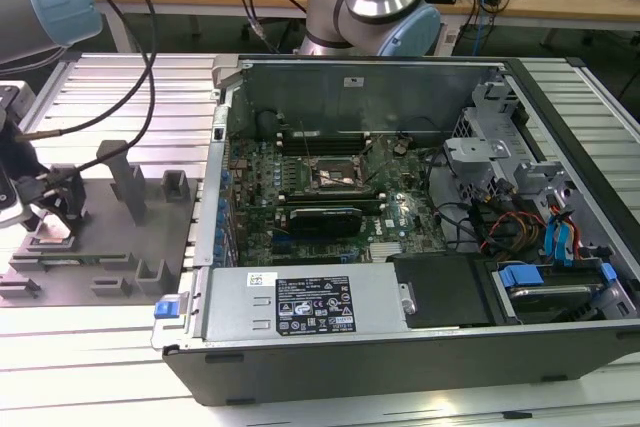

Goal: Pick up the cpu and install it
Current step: 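Pick up the cpu and move it towards the insertion slot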

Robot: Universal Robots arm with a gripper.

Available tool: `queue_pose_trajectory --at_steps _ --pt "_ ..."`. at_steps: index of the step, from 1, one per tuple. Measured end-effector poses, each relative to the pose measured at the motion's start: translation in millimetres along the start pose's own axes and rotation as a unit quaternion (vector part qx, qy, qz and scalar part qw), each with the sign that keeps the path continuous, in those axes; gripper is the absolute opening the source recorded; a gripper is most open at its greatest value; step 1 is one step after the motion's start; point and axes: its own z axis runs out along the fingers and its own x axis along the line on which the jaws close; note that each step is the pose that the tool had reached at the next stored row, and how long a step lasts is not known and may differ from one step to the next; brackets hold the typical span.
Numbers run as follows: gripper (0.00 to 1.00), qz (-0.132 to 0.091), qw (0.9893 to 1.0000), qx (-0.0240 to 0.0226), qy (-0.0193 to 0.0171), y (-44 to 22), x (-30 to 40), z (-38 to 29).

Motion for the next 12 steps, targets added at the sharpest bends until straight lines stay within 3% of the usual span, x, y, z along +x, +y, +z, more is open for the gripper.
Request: queue_pose_trajectory --at_steps 7,9,11,12 --pt "0.60 0.000 1.0000 0.0004 0.0000 0.4 -0.1 0.6" --pt "0.68 0.000 1.0000 0.0005 0.0000 0.3 -0.1 0.6" --pt "0.68 0.000 1.0000 0.0004 -0.0002 0.4 -0.1 3.2" --pt "0.68 -0.001 1.0000 0.0005 0.0002 0.3 0.1 8.5"
